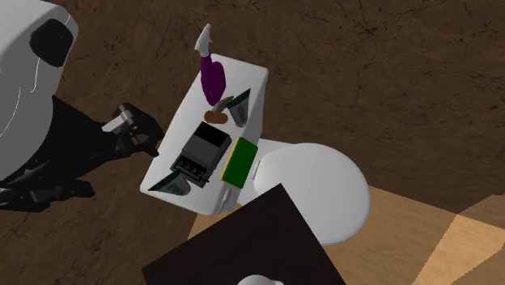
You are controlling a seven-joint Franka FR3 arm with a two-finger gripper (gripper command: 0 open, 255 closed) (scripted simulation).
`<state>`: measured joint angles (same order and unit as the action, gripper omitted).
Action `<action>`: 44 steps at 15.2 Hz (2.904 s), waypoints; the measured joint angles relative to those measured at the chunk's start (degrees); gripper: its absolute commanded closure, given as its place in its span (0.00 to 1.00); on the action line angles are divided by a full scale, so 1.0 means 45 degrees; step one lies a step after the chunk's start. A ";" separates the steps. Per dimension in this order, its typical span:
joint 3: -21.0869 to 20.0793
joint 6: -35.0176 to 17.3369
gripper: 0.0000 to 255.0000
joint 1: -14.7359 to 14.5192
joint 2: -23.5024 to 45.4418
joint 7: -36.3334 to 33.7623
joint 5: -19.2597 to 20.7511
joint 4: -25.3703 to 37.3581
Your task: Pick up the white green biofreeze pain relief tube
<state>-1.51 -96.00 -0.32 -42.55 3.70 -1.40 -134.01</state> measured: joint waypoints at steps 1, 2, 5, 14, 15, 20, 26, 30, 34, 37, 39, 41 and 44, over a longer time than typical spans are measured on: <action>0.0000 0.0000 0.00 0.0000 0.0000 0.0000 0.0000 0.0000; 0.0182 -0.0082 0.00 -0.0050 -0.0056 0.0374 0.0108 -0.0139; 0.1132 -0.0625 0.00 -0.0338 -0.0214 0.2561 0.0684 -0.0826; 0.4874 -0.2925 0.00 -0.1456 0.1295 1.0525 0.2623 -0.1393; 0.5302 -0.3234 0.00 -0.1611 0.1580 1.1426 0.2771 -0.1378; 0.7452 -0.4685 0.00 -0.2735 0.3724 1.6037 0.2884 -0.0528; 0.9361 -0.5947 0.00 -0.4152 0.6461 2.0856 0.1746 0.0816; 0.9585 -0.6625 0.00 -0.4258 0.6901 2.1330 0.1488 0.0509; 0.9726 -0.7216 1.00 -0.4330 0.7275 2.1552 0.1237 0.0220; 0.9741 -0.7265 1.00 -0.4337 0.7314 2.1579 0.1207 0.0209; 0.9741 -0.7270 1.00 -0.4338 0.7312 2.1582 0.1204 0.0211; 0.9740 -0.7274 1.00 -0.4340 0.7312 2.1584 0.1201 0.0212; 0.9740 -0.7280 1.00 -0.4339 0.7309 2.1588 0.1200 0.0211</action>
<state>42.32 -128.76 -19.85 -9.66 100.84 4.01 -133.06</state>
